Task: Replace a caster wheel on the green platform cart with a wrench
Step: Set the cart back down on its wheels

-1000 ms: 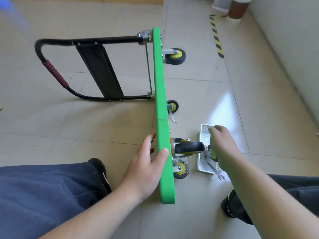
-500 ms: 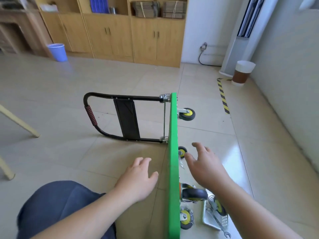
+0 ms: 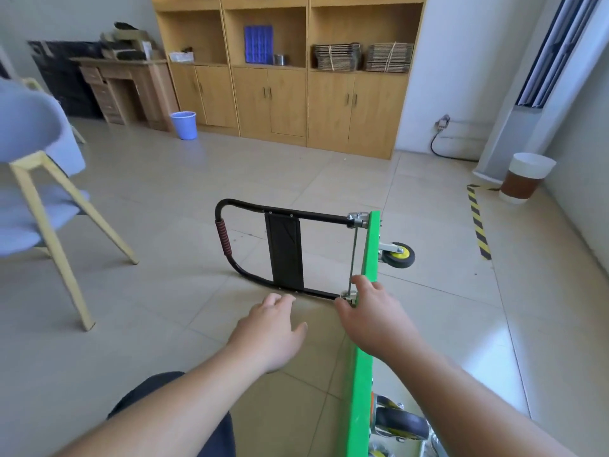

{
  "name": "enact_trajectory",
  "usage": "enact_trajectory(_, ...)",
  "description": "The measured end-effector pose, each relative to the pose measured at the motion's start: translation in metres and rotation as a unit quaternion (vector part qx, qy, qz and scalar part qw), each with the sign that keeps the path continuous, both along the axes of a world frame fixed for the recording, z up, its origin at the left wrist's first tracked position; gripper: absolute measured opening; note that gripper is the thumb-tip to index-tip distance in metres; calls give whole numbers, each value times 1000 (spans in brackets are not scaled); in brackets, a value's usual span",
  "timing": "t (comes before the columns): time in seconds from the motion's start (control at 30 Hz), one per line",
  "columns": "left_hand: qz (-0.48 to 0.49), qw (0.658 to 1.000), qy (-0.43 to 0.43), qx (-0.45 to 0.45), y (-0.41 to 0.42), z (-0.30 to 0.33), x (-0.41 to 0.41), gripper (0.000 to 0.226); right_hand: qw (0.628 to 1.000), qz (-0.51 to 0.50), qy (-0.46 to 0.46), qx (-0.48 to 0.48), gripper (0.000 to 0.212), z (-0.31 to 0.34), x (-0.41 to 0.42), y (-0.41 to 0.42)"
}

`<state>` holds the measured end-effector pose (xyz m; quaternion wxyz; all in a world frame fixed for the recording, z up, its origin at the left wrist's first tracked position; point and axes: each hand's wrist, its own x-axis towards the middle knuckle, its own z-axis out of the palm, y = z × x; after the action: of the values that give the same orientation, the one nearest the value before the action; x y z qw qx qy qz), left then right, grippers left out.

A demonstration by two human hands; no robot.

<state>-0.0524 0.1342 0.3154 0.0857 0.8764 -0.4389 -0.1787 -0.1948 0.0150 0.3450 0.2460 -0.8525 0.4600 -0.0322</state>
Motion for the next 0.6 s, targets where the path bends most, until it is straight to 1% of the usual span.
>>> enact_trajectory(0.23, 1, 1000, 3, 22, -42, -3, 42, 53, 998, 44, 46, -9, 58, -18, 45, -43)
enact_trajectory(0.33, 3, 1000, -1, 17, -74, -7, 70, 57, 997, 56, 56, -10, 57, -22, 72, -71)
enact_trajectory(0.47, 10, 1000, 9, 16, -106, -3, 96, 61, 995, 60, 76, -9, 53, -16, 100, -101)
enact_trajectory(0.6, 16, 999, 18, 37, -120, 14, 109, 61, 991, 67, 113, 2, 52, 0, 113, -113)
